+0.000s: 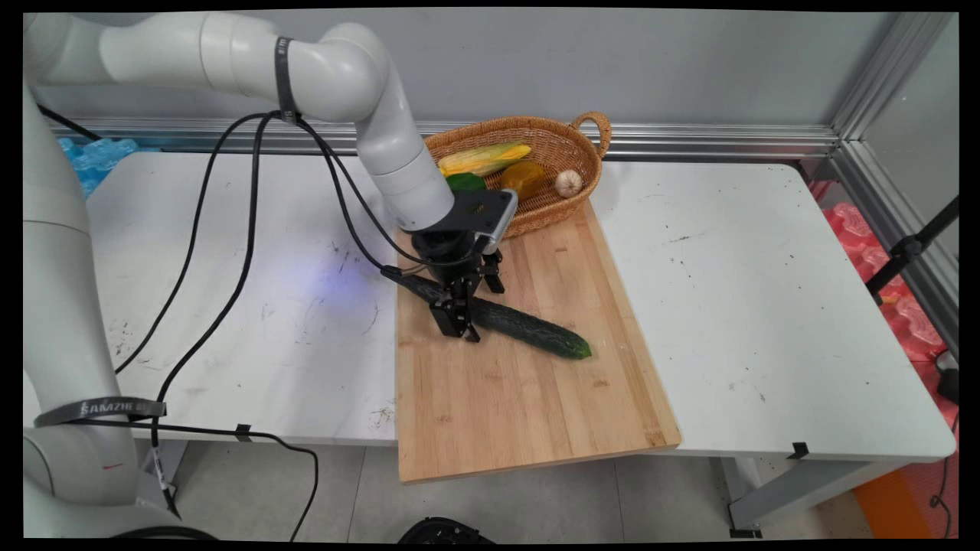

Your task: Pick up the cucumber from the cutting board

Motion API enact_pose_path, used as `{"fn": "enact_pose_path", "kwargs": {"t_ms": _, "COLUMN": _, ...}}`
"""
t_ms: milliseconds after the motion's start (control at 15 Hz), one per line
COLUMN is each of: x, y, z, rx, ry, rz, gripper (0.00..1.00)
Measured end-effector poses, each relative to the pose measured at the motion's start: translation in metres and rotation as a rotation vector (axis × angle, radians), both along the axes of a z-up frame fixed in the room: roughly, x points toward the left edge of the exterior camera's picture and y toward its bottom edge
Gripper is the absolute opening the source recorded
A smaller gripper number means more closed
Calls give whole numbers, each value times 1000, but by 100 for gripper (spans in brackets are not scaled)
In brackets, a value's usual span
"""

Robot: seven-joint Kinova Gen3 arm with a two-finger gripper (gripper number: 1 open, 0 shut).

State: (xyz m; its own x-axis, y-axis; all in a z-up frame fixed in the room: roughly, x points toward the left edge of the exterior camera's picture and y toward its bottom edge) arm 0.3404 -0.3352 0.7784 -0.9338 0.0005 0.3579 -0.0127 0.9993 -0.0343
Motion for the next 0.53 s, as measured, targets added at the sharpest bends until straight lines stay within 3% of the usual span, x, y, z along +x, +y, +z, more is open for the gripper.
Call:
{"fn": "enact_pose_path", "kwargs": {"t_ms": 333, "x": -1, "y": -2, "z": 7, "rx": 0, "ry": 4, "rz": -35, "gripper": 100}}
{"fn": "enact_pose_path", "kwargs": {"t_ms": 400, "x": -1, "y": -2, "z": 9, "rx": 0, "ry": 4, "rz": -39, "gripper": 0}}
{"fn": "enact_pose_path", "kwargs": {"t_ms": 533, "x": 0, "y": -1, "z": 13, "rx": 1, "ry": 3, "rz": -46, "gripper": 0}}
